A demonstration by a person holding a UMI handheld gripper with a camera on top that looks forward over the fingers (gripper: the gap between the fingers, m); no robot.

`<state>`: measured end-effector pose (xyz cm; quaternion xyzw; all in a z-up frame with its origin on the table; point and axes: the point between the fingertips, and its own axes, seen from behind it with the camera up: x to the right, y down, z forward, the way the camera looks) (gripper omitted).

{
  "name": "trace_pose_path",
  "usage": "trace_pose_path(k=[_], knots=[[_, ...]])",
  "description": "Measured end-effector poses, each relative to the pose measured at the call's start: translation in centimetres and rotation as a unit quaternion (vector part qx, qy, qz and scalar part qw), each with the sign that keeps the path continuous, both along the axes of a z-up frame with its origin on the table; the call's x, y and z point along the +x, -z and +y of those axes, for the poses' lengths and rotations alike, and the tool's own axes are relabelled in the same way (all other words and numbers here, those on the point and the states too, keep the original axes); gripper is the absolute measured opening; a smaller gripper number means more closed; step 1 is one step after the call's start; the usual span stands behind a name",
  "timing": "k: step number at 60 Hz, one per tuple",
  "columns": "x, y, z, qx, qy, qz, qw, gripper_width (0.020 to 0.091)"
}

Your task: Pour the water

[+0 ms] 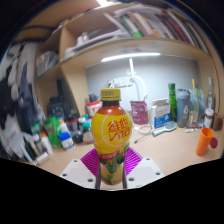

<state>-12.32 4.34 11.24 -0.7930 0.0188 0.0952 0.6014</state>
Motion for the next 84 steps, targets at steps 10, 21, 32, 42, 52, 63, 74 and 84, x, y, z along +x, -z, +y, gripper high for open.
trace_pose_path(k=[10, 21, 32, 42, 52, 63, 74, 84], knots=[[9.1, -8.8, 0.9, 0.005, 0.057, 0.272, 0.961, 0.0294], [19.2, -8.7, 1.2, -0.045, 0.111, 0.613, 0.781, 0.0293], [20.5, -8.7, 1.8, -0.077, 0.104, 0.805, 0.579, 0.0292], [22.1, -10.6, 3.2, -0.062, 0.093, 0.873, 0.474, 0.0294], [23.7, -10.2, 3.8, -0.051, 0.105, 0.888, 0.445, 0.0294], [21.9, -8.5, 3.4, -0.099, 0.107, 0.819, 0.555, 0.0292], [26.4, -12.9, 2.0, -0.021, 0.075, 0.390, 0.917, 0.0296], [39.6, -20.5, 1.1, 0.125, 0.147, 0.078, 0.978, 0.0300]])
